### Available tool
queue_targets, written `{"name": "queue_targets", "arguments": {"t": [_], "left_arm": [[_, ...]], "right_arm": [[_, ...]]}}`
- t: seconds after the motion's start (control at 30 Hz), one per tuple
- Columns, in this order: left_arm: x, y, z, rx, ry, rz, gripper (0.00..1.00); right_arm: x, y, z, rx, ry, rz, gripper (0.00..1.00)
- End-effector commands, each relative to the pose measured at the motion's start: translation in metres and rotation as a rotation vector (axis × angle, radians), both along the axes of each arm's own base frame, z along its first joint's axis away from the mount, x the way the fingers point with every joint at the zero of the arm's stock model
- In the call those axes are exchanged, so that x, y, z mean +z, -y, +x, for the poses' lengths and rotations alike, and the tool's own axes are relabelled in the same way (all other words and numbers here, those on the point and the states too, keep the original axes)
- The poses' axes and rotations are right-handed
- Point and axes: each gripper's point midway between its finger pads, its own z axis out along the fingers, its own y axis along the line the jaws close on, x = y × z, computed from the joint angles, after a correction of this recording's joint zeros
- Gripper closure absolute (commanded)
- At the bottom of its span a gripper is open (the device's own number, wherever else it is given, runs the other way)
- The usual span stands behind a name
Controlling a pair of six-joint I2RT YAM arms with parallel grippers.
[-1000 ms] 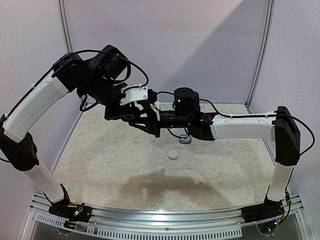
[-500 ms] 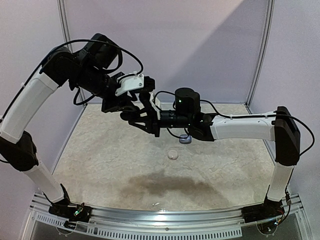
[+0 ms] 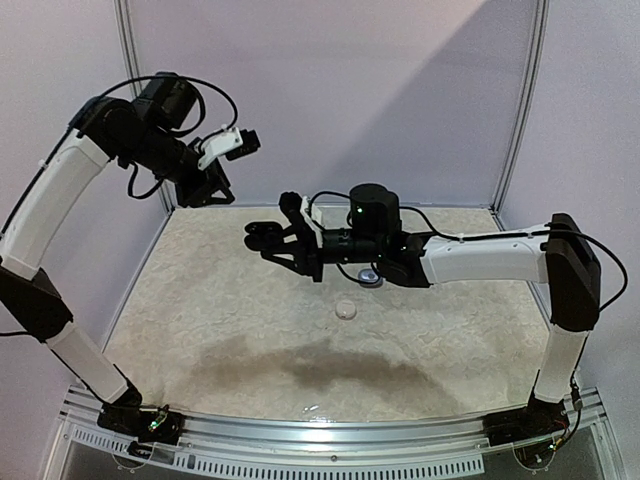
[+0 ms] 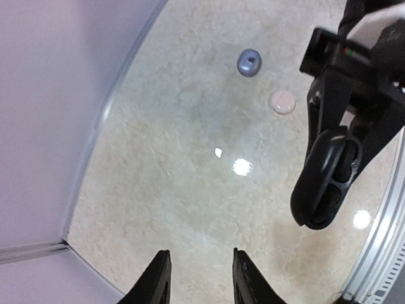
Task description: Insert the wireless bluetooth earbuds into the charging case
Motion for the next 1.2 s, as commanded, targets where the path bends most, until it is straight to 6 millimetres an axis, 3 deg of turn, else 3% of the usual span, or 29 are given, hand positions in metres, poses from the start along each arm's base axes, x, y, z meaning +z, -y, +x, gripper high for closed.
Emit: {"name": "queue_targets", "arguments": {"t": [0.0, 0.1, 0.23, 0.47, 0.7, 0.83, 0.97, 1.07, 1.17], "left_arm": [[-0.060, -0.012, -0.019, 0.044, -0.236, 0.091, 0.66], [-0.062, 0.001, -0.014, 0.036, -0.250, 0.037, 0.66], [-0.056, 0.023, -0.021, -0.010, -0.322, -0.053, 0.66], [-0.056, 0.044, -0.033, -0.098, -0.330, -0.098, 0.66], [-0.044, 0.051, -0.055, -0.187, -0.338, -0.127, 0.66], [-0.047, 0.046, -0.067, -0.216, -0.334, -0.083, 0.67], [-0.024, 0.035, -0.041, -0.106, -0.205, -0.096, 0.64], [-0.008, 0.016, -0.011, 0.019, -0.085, -0.072, 0.48], [-0.006, -0.007, 0.014, 0.170, -0.012, -0.048, 0.29]], "right_arm": [[0.033, 0.008, -0.012, 0.027, 0.050, 0.052, 0.89], [0.034, 0.008, -0.016, 0.033, 0.060, 0.047, 0.89], [0.034, 0.008, -0.016, 0.032, 0.062, 0.045, 0.89], [0.033, 0.003, -0.017, 0.051, 0.056, 0.040, 0.89], [0.031, 0.003, -0.009, 0.012, 0.046, 0.038, 0.89], [0.032, 0.003, -0.004, -0.003, 0.013, 0.052, 0.90], [0.029, 0.011, 0.016, -0.067, -0.080, 0.045, 0.92], [0.010, 0.023, 0.036, -0.157, -0.239, 0.010, 0.92], [-0.023, 0.034, 0.055, -0.252, -0.410, -0.078, 0.89]]}}
